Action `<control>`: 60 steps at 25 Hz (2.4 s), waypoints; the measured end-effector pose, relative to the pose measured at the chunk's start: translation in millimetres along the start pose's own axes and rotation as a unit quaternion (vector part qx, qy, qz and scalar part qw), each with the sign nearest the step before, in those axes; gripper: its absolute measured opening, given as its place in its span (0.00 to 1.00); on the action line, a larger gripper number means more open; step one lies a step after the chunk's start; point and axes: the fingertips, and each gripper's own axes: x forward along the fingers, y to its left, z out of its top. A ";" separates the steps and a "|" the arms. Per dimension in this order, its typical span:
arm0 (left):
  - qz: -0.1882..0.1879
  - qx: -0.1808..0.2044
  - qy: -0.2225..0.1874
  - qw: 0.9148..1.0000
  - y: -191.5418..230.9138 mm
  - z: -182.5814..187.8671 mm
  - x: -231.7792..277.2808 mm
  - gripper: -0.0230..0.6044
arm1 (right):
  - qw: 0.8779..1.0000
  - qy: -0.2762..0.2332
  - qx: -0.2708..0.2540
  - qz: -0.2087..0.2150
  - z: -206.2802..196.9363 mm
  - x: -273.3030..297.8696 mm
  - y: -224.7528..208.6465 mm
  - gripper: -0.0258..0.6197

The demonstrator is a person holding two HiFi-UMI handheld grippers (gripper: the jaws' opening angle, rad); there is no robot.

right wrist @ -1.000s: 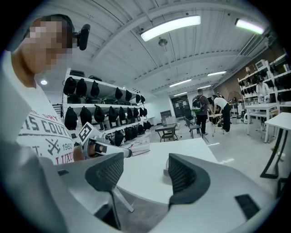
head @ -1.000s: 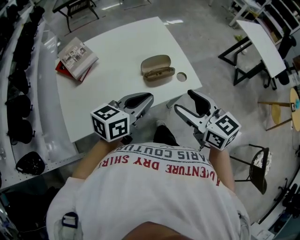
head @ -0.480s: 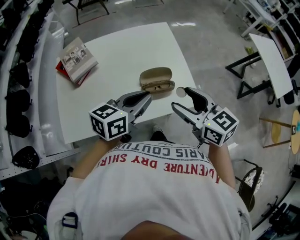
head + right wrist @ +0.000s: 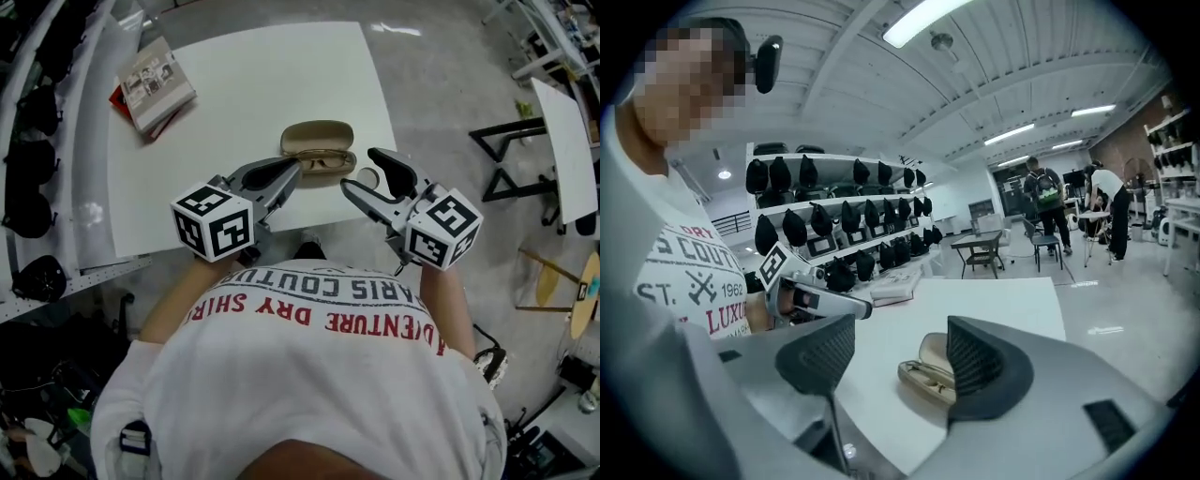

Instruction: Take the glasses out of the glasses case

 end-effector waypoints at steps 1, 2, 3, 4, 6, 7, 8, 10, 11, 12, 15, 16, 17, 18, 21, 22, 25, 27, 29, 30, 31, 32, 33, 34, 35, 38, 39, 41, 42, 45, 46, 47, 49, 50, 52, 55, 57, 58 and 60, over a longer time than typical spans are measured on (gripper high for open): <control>0.005 -0.003 -0.002 1.000 3.1 0.0 1.3 0.11 | 1.000 0.005 -0.001 0.005 -1.6 3.7 -3.0 0.49; 0.011 -0.007 -0.003 1.000 6.0 -0.7 2.3 0.11 | 1.000 0.011 -0.001 0.011 -3.7 7.3 -5.6 0.49; 0.018 -0.012 -0.005 1.000 9.0 -2.1 3.0 0.11 | 1.000 0.017 -0.001 0.017 -6.1 11.0 -7.9 0.49; 0.024 -0.016 -0.006 1.000 11.9 -3.6 3.6 0.11 | 0.999 0.023 -0.001 0.025 -8.5 14.8 -10.3 0.49; 0.037 -0.023 -0.009 0.999 17.8 -5.6 4.4 0.11 | 0.999 0.034 0.001 0.040 -13.0 23.5 -15.5 0.49; 0.044 -0.027 -0.011 0.999 20.8 -6.2 4.4 0.11 | 0.998 0.039 0.003 0.048 -15.3 28.2 -18.0 0.49; 0.051 -0.030 -0.013 0.998 24.0 -6.8 4.3 0.11 | 0.997 0.044 0.007 0.057 -17.8 33.2 -20.0 0.49; 0.064 -0.036 -0.017 0.997 31.4 -7.4 4.3 0.11 | 0.996 0.057 0.009 0.073 -23.6 43.2 -23.5 0.49; 0.070 -0.039 -0.020 0.997 35.6 -7.2 4.3 0.11 | 0.995 0.065 0.005 0.079 -27.0 48.4 -25.5 0.49; 0.076 -0.042 -0.022 0.996 39.8 -7.0 4.2 0.11 | 0.994 0.074 -0.001 0.083 -30.8 53.7 -27.6 0.49; 0.096 -0.050 -0.028 0.994 50.1 -8.8 2.8 0.11 | 0.990 0.105 -0.019 0.096 -44.0 68.5 -33.3 0.49; 0.101 -0.052 -0.028 0.993 52.5 -10.2 2.8 0.11 | 0.988 0.113 -0.023 0.101 -48.1 72.5 -35.0 0.49; 0.107 -0.054 -0.027 0.992 54.8 -11.7 2.8 0.11 | 0.987 0.120 -0.025 0.106 -51.8 76.4 -37.1 0.49; 0.111 -0.056 -0.027 0.992 57.1 -13.1 2.9 0.11 | 0.986 0.126 -0.028 0.110 -55.0 80.5 -39.6 0.49; 0.120 -0.063 -0.028 0.990 64.7 -15.9 3.3 0.11 | 0.982 0.146 -0.036 0.117 -64.3 93.2 -48.9 0.49; 0.123 -0.065 -0.028 0.990 67.7 -16.7 3.7 0.11 | 0.981 0.152 -0.038 0.119 -67.4 97.4 -52.1 0.49; 0.130 -0.070 -0.028 0.989 75.7 -18.9 4.9 0.11 | 0.976 0.173 -0.045 0.127 -77.9 108.9 -60.1 0.49; 0.134 -0.073 -0.028 0.988 79.8 -20.1 5.3 0.11 | 0.971 0.189 -0.057 0.134 -84.5 115.1 -63.3 0.49; 0.137 -0.075 -0.028 0.987 84.1 -20.7 5.9 0.11 | 0.967 0.204 -0.069 0.138 -89.7 120.5 -66.2 0.48; 0.138 -0.077 -0.029 0.987 86.2 -21.2 6.4 0.11 | 0.965 0.211 -0.074 0.140 -92.3 123.0 -67.9 0.46; 0.138 -0.078 -0.029 0.987 87.9 -22.0 7.0 0.11 | 0.963 0.217 -0.078 0.141 -94.9 125.3 -69.4 0.45; 0.139 -0.079 -0.029 0.987 89.2 -23.2 7.6 0.11 | 0.961 0.223 -0.081 0.142 -97.7 127.2 -70.8 0.43; 0.139 -0.081 -0.029 0.987 90.2 -24.4 8.3 0.11 | 0.960 0.228 -0.084 0.142 -100.4 128.8 -72.3 0.42; 0.139 -0.082 -0.028 0.986 91.0 -25.6 9.1 0.11 | 0.958 0.233 -0.087 0.142 -102.8 130.2 -73.8 0.41; 0.139 -0.083 -0.028 0.986 91.9 -26.7 9.8 0.11 | 0.956 0.238 -0.091 0.143 -105.1 131.5 -74.9 0.40; 0.140 -0.089 -0.028 0.986 95.7 -29.6 10.8 0.11 | 0.951 0.253 -0.100 0.150 -111.8 136.0 -75.9 0.37; 0.140 -0.090 -0.028 0.986 97.4 -30.3 11.0 0.11 | 0.949 0.256 -0.103 0.152 -113.7 137.6 -75.6 0.36; 0.142 -0.094 -0.028 0.985 101.5 -32.4 11.5 0.11 | 0.946 0.264 -0.107 0.158 -117.5 140.2 -73.3 0.35; 0.142 -0.097 -0.028 0.985 104.0 -33.8 11.6 0.11 | 0.943 0.268 -0.111 0.161 -119.6 141.4 -71.6 0.34; 0.144 -0.106 -0.030 0.983 109.7 -37.9 12.3 0.11 | 0.938 0.278 -0.127 0.165 -124.9 144.5 -69.1 0.32; 0.144 -0.107 -0.030 0.983 110.6 -39.2 12.9 0.11 | 0.936 0.280 -0.132 0.166 -126.6 144.9 -68.7 0.31; 0.144 -0.108 -0.030 0.983 111.2 -40.3 13.6 0.11 | 0.934 0.284 -0.136 0.168 -128.4 145.0 -68.3 0.29; 0.143 -0.108 -0.030 0.983 112.4 -42.2 14.6 0.11 | 0.930 0.291 -0.143 0.172 -132.1 145.0 -67.8 0.28; 0.143 -0.109 -0.031 0.983 113.1 -42.7 14.8 0.11 | 0.929 0.294 -0.145 0.174 -133.4 145.2 -67.7 0.27; 0.143 -0.111 -0.033 0.983 114.5 -43.3 14.5 0.11 | 0.926 0.299 -0.148 0.177 -134.8 145.3 -66.7 0.25; 0.144 -0.114 -0.036 0.982 116.4 -44.6 14.2 0.11 | 0.923 0.305 -0.152 0.179 -134.4 145.4 -66.2 0.22; 0.144 -0.117 -0.038 0.982 118.1 -45.9 14.5 0.11 | 0.921 0.310 -0.161 0.172 -134.0 146.1 -67.0 0.14; 0.144 -0.118 -0.039 0.982 119.0 -46.8 14.4 0.11 | 0.919 0.312 -0.167 0.171 -134.2 146.6 -66.9 0.14; 0.144 -0.121 -0.041 0.981 120.4 -48.6 14.1 0.11 | 0.916 0.316 -0.179 0.171 -134.9 147.2 -65.7 0.13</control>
